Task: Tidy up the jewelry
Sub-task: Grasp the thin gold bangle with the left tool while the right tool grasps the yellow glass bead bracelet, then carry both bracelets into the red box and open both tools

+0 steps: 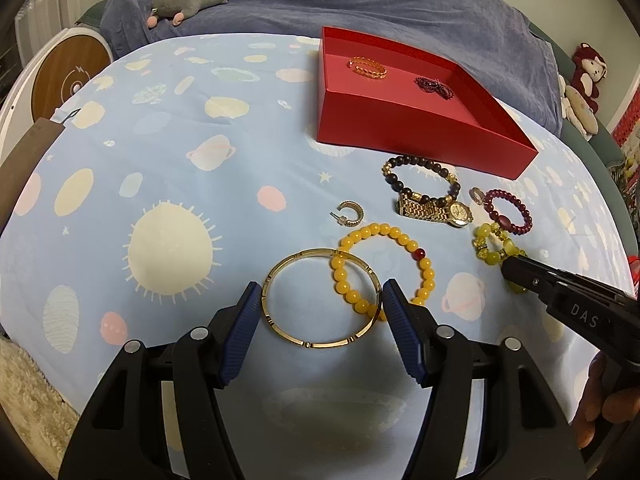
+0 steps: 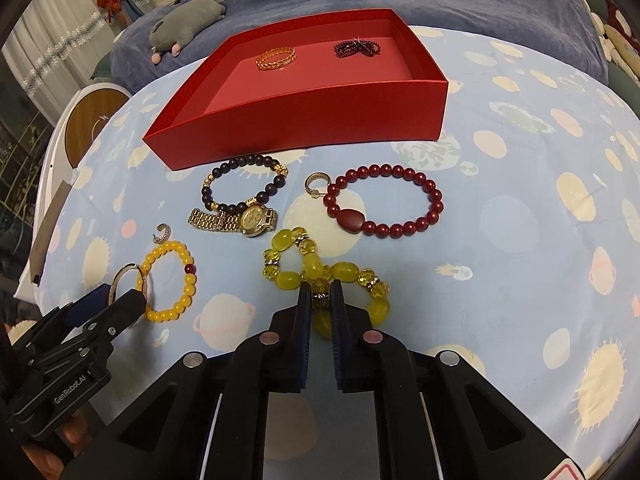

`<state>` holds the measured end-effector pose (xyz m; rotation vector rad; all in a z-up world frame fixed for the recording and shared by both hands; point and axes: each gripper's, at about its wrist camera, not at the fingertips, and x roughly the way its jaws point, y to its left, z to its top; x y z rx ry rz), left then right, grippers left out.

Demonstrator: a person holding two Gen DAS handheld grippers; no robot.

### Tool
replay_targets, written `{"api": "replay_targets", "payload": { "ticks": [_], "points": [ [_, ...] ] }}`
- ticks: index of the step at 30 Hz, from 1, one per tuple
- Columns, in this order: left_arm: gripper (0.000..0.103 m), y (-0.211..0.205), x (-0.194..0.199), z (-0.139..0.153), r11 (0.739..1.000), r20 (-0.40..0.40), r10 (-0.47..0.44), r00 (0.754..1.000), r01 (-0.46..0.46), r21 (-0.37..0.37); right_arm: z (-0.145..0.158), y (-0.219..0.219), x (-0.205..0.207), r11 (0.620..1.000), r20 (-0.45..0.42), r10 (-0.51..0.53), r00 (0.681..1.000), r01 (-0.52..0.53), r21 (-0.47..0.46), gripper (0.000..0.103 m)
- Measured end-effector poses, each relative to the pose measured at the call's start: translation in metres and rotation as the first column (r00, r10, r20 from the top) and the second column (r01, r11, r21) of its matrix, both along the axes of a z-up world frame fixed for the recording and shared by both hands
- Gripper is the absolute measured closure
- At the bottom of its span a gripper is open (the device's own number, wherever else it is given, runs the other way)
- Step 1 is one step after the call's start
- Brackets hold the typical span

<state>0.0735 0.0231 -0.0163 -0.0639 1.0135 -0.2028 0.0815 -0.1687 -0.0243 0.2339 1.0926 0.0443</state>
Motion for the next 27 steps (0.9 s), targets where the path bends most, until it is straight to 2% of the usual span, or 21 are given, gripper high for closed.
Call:
{"api": "replay_targets", "payload": {
  "ticks": [5, 15, 27],
  "points": [
    [0.044, 0.000, -0.002, 0.003, 1.000, 0.006, -0.006, 1.000, 0.006, -0.003, 0.006, -0.003, -0.012, 0.998, 0.009, -0.032, 0.999, 0.031, 0.049, 0.094],
    [0.044, -0.001, -0.004, 0.016, 1.000, 0.028, -0.006, 1.000, 0.007, -0.022, 0.041, -0.016, -0.026, 0.993, 0.075, -0.077, 0.994, 0.070, 0.093, 0.094],
    [0.044, -0.012, 0.010, 0.048, 0.998, 0.070, -0.013, 0.997, 0.018, -0.060, 0.088, -0.026, -0.005, 0.992, 0.174, -0.080, 0.981, 0.062, 0.107, 0.094]
  ]
}}
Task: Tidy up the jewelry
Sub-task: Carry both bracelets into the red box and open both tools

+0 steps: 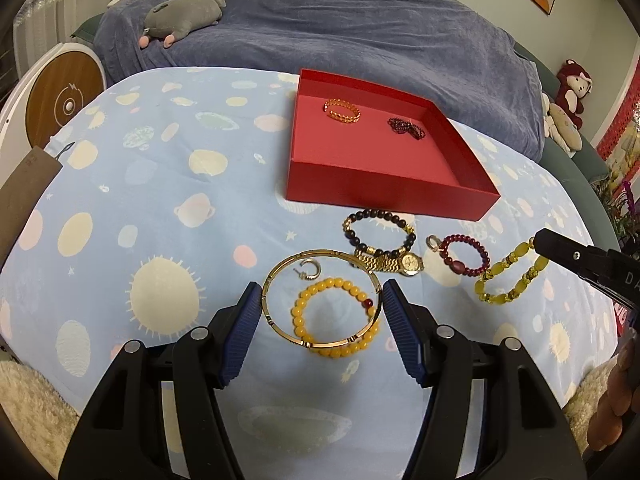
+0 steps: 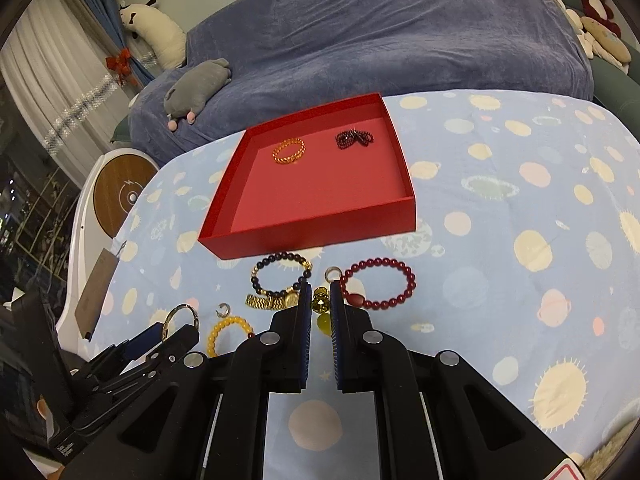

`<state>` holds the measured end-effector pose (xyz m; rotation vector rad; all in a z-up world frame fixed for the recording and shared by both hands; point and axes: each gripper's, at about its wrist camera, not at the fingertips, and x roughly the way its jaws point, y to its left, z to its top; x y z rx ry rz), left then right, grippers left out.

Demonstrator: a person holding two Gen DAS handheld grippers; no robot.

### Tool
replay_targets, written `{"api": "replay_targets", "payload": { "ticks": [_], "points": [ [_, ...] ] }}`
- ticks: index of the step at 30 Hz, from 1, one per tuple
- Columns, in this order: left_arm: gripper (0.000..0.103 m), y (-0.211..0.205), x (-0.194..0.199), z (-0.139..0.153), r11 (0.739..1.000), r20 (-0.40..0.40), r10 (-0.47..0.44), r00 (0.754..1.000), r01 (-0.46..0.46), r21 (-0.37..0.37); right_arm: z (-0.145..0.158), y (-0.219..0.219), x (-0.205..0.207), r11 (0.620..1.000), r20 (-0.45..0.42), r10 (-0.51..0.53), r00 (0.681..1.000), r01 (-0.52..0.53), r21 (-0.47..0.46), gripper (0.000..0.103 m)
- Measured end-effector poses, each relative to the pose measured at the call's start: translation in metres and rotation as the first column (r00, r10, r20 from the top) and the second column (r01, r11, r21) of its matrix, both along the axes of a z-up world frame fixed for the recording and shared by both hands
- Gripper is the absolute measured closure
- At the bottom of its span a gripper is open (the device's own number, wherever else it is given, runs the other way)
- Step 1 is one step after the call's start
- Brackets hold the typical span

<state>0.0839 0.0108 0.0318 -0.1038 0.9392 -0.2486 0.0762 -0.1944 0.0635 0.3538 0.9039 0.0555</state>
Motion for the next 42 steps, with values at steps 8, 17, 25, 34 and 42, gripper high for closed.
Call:
{"api": "replay_targets", "payload": {
  "ticks": [8, 17, 25, 34, 42],
  "points": [
    [0.044, -0.013, 0.057, 0.036, 1.000, 0.061, -0.003, 0.998, 0.004, -0.015, 0.033, -0.014, 0.050, 1.000, 0.083, 0.013, 0.996, -0.014, 0.002, 0.094],
    [0.044, -0.046, 0.143, 0.055, 0.999, 0.091, -0.048, 0.995, 0.048, 0.002, 0.039, -0.022, 0.134, 1.000, 0.103, 0.024, 0.994, -0.026, 0.011, 0.094],
    [0.044, -0.076, 0.192, 0.027, 0.995, 0.053, -0.081, 0.995, 0.078, 0.060, 0.009, -0.026, 0.187, 1.000, 0.045, 0.022, 0.999, -0.023, 0.011, 0.094],
    [0.044, -0.085, 0.211, 0.002, 0.993, 0.016, -0.089, 0.996, 0.087, 0.084, -0.019, -0.031, 0.209, 1.000, -0.005, 0.019, 1.000, -0.019, -0.008, 0.094],
    [0.043, -0.085, 0.214, -0.008, 0.993, 0.000, -0.085, 0.996, 0.084, 0.087, -0.026, -0.028, 0.213, 0.998, -0.011, 0.019, 1.000, -0.020, -0.065, 0.091]
  ]
}}
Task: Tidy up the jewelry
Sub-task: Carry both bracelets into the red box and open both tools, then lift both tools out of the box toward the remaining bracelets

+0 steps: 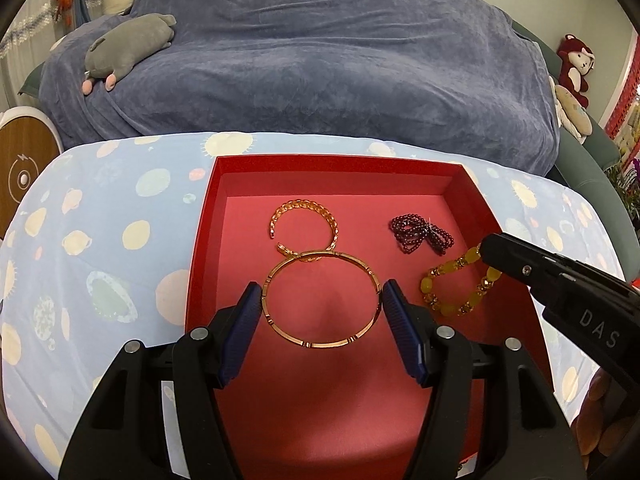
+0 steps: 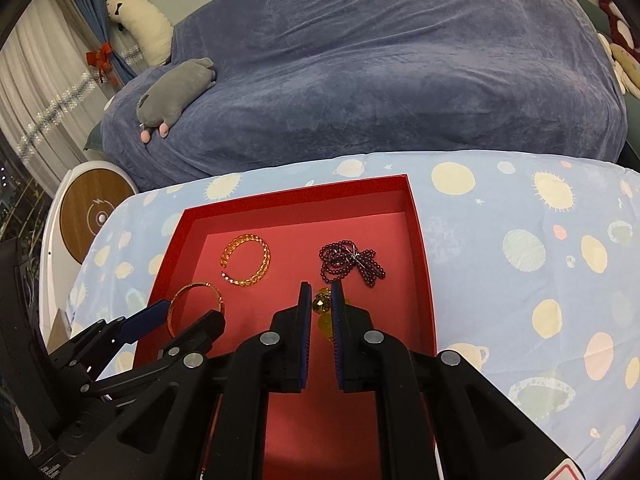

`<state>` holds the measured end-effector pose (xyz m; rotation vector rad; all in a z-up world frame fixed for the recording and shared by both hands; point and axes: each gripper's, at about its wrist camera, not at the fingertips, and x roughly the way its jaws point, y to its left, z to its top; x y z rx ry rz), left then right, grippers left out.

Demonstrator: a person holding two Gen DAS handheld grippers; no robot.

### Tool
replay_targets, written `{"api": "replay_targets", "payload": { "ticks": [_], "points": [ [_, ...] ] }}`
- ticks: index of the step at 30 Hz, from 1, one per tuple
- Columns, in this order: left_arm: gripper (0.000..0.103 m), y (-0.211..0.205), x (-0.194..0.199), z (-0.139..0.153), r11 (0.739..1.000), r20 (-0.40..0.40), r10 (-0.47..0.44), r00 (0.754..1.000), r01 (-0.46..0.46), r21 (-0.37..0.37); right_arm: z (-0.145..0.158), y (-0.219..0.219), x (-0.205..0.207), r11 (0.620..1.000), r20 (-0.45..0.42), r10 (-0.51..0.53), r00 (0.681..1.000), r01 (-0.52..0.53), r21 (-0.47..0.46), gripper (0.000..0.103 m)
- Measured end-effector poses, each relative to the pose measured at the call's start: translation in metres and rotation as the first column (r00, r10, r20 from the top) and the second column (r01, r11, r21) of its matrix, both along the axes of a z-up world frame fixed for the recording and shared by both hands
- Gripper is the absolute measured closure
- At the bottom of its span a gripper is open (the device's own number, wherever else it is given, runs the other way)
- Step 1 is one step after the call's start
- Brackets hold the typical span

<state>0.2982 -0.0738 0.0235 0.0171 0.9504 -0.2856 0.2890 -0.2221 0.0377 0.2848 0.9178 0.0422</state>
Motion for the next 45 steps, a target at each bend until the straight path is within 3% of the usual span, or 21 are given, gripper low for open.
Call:
{"api": "replay_targets", "payload": {
  "ticks": [2, 6, 9, 19, 29, 45],
  "points": [
    [0.043, 0.001, -0.001, -0.001, 1.000, 0.006, 0.015, 1.000, -0.015, 0.006, 0.002, 0.000, -0.002, 1.000, 0.008, -0.014, 1.000, 0.014, -0.021, 0.082],
    [0.030, 0.005, -0.002, 0.003, 0.999, 0.031, 0.039, 0.999, -0.039, -0.006, 0.006, -0.004, -0.011, 1.000, 0.023, -0.025, 0.999, 0.025, -0.019, 0.071],
    [0.029, 0.011, -0.006, 0.008, 0.999, 0.037, 0.046, 0.998, -0.045, -0.025, 0.010, -0.007, -0.020, 0.999, 0.037, -0.034, 0.999, 0.035, -0.022, 0.063],
    [0.029, 0.031, -0.044, 0.023, 0.997, 0.045, 0.059, 0.997, -0.057, -0.049, 0.015, -0.008, -0.070, 0.999, 0.039, -0.047, 0.998, 0.047, -0.008, 0.063],
    [0.029, 0.055, -0.105, 0.027, 0.996, 0.041, 0.064, 0.997, -0.061, -0.061, -0.001, -0.005, -0.132, 0.998, -0.009, -0.057, 0.998, 0.057, -0.031, 0.063],
    [0.029, 0.081, -0.185, -0.021, 0.996, -0.072, 0.085, 0.994, -0.087, -0.025, -0.039, 0.005, -0.213, 0.997, -0.108, -0.080, 0.991, 0.078, -0.020, 0.063]
  ]
}}
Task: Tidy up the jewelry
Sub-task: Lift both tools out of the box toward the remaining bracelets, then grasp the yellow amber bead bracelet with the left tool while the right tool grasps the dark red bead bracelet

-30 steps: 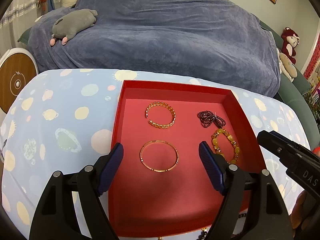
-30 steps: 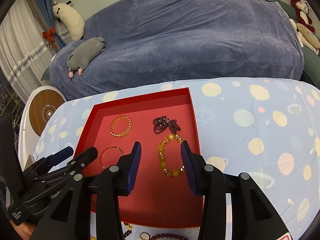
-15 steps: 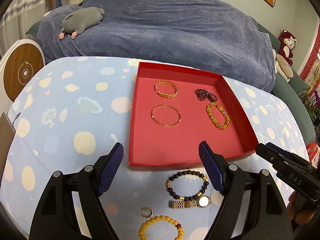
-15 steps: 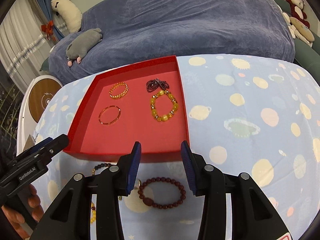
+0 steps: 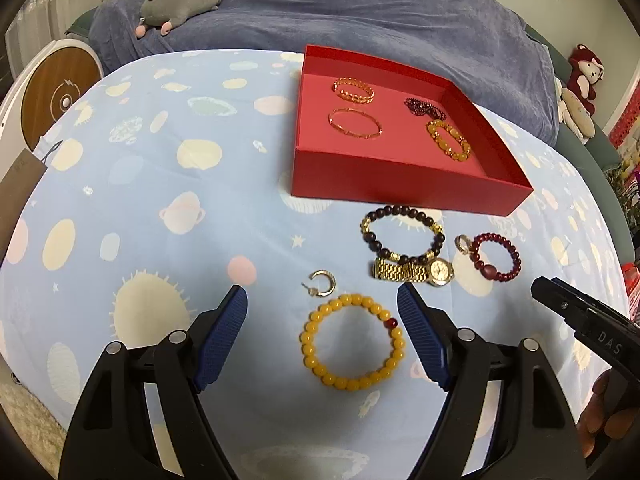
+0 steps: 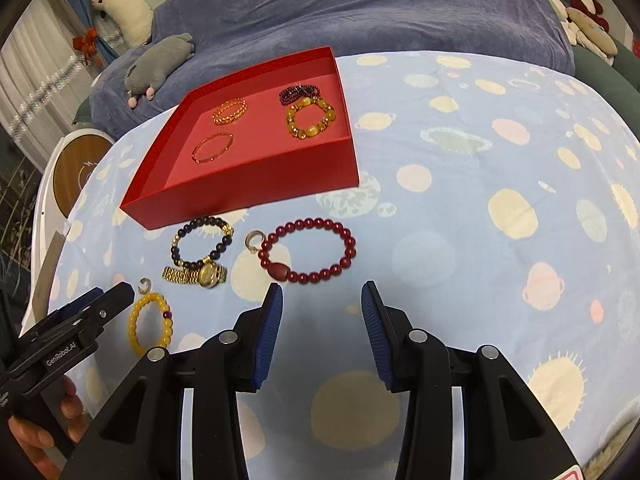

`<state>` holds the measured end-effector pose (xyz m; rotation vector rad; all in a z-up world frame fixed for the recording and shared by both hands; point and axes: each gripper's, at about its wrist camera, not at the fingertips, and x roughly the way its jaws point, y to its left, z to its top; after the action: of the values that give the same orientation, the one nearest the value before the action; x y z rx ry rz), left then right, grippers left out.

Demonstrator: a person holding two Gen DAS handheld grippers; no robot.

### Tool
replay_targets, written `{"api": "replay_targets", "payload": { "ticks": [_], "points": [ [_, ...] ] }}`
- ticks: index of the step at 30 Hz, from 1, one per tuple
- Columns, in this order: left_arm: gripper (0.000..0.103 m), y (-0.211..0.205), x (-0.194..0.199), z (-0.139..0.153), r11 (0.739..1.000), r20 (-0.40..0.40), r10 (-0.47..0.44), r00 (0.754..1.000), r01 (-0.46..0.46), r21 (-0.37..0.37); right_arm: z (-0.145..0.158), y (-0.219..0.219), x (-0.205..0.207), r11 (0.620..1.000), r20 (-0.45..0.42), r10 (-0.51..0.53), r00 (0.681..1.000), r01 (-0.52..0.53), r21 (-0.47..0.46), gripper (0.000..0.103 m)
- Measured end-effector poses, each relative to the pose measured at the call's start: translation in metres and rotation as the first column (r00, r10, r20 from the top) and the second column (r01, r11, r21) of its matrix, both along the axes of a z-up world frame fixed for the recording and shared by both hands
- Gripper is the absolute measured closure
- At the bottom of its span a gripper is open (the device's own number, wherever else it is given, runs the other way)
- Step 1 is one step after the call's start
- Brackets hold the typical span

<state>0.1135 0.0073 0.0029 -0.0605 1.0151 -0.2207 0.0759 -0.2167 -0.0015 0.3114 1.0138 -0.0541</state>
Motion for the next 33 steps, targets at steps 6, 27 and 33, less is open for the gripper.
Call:
{"api": "replay_targets", "payload": {
  "ticks": [6, 27, 33],
  "points": [
    [0.031, 0.002, -0.017, -0.013, 0.999, 0.002, -0.014, 1.000, 0.014, 0.033, -0.008, 0.003, -0.015, 1.000, -0.022, -0.014, 1.000, 0.014, 0.009, 0.063],
    [0.084, 0.013, -0.022, -0.022, 0.999, 0.013, 0.025, 1.000, -0.026, 0.045, -0.009, 0.006, 0.020, 0.999, -0.020, -0.011, 1.000, 0.010, -0.033, 0.063],
    [0.093, 0.014, -0.022, -0.022, 0.999, 0.011, 0.023, 1.000, -0.023, 0.032, -0.014, 0.001, 0.042, 0.998, -0.027, -0.021, 0.999, 0.019, -0.059, 0.063]
  ]
}}
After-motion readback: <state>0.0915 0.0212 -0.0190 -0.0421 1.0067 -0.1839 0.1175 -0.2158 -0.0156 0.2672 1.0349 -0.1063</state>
